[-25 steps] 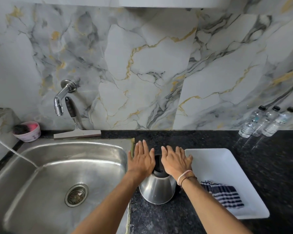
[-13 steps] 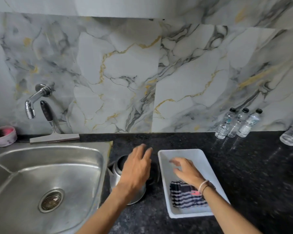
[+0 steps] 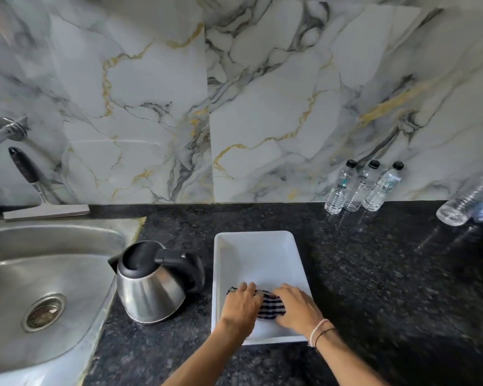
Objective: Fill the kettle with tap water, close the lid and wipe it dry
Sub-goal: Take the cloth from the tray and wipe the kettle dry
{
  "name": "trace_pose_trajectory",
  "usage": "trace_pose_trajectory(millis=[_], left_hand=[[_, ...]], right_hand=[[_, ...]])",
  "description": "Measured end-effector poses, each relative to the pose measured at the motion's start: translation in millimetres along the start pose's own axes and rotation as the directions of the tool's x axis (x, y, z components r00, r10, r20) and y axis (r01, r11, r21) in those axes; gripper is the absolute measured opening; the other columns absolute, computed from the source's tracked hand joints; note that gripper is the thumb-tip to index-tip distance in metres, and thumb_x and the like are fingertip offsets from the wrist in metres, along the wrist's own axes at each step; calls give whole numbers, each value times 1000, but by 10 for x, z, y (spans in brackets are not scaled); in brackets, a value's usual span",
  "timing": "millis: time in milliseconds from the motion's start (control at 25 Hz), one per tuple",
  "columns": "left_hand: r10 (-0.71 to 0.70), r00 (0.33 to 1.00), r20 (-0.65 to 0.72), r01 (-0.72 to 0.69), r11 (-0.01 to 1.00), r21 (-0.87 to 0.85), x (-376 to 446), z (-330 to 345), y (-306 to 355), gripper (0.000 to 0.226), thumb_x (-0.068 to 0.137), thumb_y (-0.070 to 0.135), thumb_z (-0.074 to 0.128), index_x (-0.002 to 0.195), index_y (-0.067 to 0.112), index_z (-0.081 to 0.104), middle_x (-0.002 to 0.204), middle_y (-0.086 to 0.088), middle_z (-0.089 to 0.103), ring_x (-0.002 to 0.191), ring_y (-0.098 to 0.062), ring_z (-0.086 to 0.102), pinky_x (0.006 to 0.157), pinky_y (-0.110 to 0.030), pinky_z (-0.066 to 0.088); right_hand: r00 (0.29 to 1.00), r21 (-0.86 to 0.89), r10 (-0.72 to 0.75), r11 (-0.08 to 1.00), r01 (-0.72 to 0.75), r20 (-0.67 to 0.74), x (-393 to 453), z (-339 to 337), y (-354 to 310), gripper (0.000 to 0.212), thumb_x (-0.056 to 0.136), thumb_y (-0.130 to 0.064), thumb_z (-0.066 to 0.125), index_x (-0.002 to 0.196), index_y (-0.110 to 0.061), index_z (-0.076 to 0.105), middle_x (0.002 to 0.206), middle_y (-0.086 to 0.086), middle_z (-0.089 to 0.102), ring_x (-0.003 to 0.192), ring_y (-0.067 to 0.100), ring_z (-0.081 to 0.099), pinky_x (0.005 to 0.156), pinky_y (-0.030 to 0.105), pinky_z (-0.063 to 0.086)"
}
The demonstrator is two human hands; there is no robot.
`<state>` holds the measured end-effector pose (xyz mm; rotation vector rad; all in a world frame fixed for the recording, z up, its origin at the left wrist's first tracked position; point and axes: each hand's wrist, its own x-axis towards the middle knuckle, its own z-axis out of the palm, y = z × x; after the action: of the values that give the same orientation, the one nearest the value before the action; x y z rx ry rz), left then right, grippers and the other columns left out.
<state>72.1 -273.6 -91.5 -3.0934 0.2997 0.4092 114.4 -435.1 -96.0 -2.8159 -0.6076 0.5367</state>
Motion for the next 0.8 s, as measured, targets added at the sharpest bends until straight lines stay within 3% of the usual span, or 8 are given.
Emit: trace_pose_trajectory(millis=[80, 240, 360, 440, 520, 600, 680, 800], left_hand=[[-39, 999, -34, 39, 999, 3, -5, -1, 40, 43, 92, 3, 59, 132, 15, 48, 134, -9, 54, 123, -30, 52, 92, -43, 52], [-128, 959, -253, 96, 986, -135, -363, -213, -148, 36, 94, 8, 51, 127, 22, 50, 126, -4, 56, 119, -29, 56, 75, -44, 52], [-348, 752, -560, 74, 888, -453, -978, -353, -455, 30, 91, 33, 48, 120, 41, 54, 124, 15, 54, 112, -9, 56, 66, -20, 51], [-600, 569, -562, 79, 720, -689, -1401, -332, -747, 29, 87, 40, 52, 115, 44, 58, 122, 24, 52, 110, -2, 57, 79, -5, 47], [-662, 439, -607, 75, 700, -710, -1634, -231, -1012, 34, 85, 22, 51, 115, 27, 66, 125, 6, 47, 110, -16, 56, 94, -18, 47], [-763, 360, -537, 124, 610, -783, -1632, -71, -1202, 33, 85, -4, 55, 113, 6, 70, 120, -6, 47, 105, -31, 58, 93, -30, 49], [-877, 297, -377, 133, 429, -894, -1476, 13, -1258, 35, 83, -18, 54, 110, -1, 69, 116, 2, 47, 107, -36, 58, 91, -18, 45], [-903, 137, -408, -5, 411, -911, -1239, 131, -1183, 47, 73, -15, 47, 111, 1, 70, 122, -4, 52, 118, -28, 56, 97, -16, 41]], right_hand=[[998, 31, -21, 999, 19, 57, 41, -54, -7, 37, 80, -24, 78, 115, -18, 68, 115, 3, 69, 107, 24, 67, 87, 34, 54], [934, 450, -94, 890, -77, 346, 148, -796, 172, 44, 71, -21, 93, 111, -21, 76, 102, 0, 80, 98, 14, 73, 88, 33, 60], [971, 585, -129, 811, -12, 199, 318, -1395, -49, 37, 73, -36, 90, 107, -30, 78, 97, -6, 82, 89, 4, 72, 75, 23, 54], [987, 632, -153, 770, 84, 56, 498, -1528, -494, 44, 65, -50, 88, 105, -33, 78, 95, -7, 82, 89, 4, 75, 75, 22, 54], [973, 673, -219, 708, 214, -78, 698, -1417, -1090, 35, 73, -43, 88, 102, -28, 78, 94, -1, 82, 96, 15, 77, 79, 24, 57], [946, 624, -272, 713, 320, -175, 936, -1138, -1817, 31, 87, -36, 79, 112, -18, 75, 105, 8, 79, 104, 25, 74, 93, 36, 58], [927, 459, -317, 806, 374, -200, 1063, -855, -2553, 46, 100, -45, 59, 129, -11, 66, 128, 17, 71, 122, 32, 64, 107, 45, 48], [954, 160, -287, 941, 298, -89, 1190, -591, -3051, 70, 101, -66, 25, 151, -20, 43, 158, 17, 44, 149, 33, 35, 120, 56, 26]])
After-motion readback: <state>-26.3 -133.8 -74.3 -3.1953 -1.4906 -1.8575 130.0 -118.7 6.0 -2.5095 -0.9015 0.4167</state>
